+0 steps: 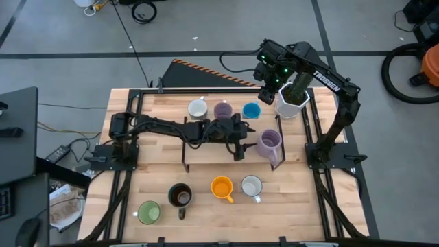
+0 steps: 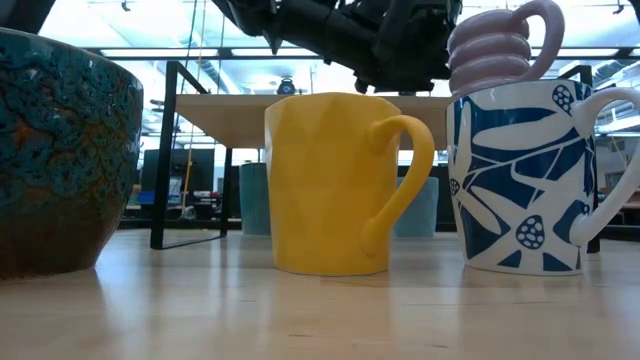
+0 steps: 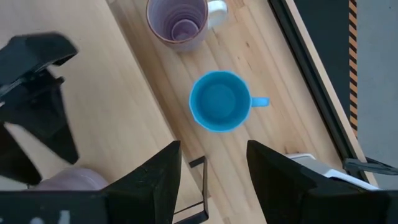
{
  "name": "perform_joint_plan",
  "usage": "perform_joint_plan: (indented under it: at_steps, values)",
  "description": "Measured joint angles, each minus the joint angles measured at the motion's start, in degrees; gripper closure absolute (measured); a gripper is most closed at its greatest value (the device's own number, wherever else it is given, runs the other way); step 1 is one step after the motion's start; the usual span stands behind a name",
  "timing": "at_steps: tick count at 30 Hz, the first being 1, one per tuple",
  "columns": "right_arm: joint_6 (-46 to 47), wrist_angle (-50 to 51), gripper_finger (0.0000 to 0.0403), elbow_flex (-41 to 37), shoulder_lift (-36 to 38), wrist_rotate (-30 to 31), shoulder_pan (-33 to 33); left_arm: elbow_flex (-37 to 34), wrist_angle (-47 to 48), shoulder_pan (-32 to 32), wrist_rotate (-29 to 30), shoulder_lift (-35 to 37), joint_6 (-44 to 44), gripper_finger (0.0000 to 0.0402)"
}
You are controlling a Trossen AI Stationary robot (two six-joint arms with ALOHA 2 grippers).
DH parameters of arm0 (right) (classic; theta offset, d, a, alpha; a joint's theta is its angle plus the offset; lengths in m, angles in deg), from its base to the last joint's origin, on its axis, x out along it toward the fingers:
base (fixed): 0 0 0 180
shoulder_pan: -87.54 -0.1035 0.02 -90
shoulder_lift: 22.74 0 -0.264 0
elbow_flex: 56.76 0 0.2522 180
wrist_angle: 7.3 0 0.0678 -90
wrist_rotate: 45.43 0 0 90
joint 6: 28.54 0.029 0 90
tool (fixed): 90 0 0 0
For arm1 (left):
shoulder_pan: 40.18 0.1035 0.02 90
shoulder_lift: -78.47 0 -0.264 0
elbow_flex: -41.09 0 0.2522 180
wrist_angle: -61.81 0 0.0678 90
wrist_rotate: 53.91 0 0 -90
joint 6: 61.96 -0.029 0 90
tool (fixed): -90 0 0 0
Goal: Place coffee mugs
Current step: Put the purple cup on the shelf, then put the light blue cup on the shelf aligned with the purple cup
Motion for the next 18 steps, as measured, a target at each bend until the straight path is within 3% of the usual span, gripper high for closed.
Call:
perform_joint_plan:
  at_steps: [11,18]
  values:
    - [-3.5,-3.08,0.0214,0.0,0.0,0.25,1.05,0.0,1.42,1.24,-4.4,0.95,-0.71,0.0143]
    - [-2.52,-3.93,0.0214,0.0,-2.33,0.35,1.38,-0.4,7.9,-0.09,-4.34,7.18,-2.12,0.0143]
